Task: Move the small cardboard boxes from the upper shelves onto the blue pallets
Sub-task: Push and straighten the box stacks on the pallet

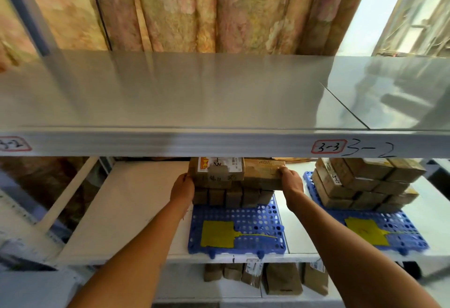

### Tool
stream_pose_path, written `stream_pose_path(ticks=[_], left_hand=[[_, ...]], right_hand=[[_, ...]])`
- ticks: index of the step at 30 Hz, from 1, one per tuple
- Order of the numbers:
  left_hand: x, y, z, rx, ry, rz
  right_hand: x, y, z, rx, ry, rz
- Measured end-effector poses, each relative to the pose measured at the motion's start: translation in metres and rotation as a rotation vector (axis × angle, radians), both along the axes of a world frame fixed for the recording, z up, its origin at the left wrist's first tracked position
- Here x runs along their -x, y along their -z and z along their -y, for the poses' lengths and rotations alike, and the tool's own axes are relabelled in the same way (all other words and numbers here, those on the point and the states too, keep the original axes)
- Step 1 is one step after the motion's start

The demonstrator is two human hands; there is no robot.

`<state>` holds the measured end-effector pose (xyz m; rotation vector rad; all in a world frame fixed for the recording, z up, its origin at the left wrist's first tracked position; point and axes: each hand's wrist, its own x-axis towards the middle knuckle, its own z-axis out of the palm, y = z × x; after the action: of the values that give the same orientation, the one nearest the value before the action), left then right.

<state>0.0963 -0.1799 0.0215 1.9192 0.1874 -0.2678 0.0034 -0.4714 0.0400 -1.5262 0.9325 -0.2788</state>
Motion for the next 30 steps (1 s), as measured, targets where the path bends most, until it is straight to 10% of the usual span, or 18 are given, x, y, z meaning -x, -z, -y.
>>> stream_pose_path(ticks=[30], left_hand=[[0.010, 0.004, 0.017, -0.097, -0.137, 0.130]], right_hand=[[-0.005, -0.002, -0.002, 0.184, -0.226, -0.058]])
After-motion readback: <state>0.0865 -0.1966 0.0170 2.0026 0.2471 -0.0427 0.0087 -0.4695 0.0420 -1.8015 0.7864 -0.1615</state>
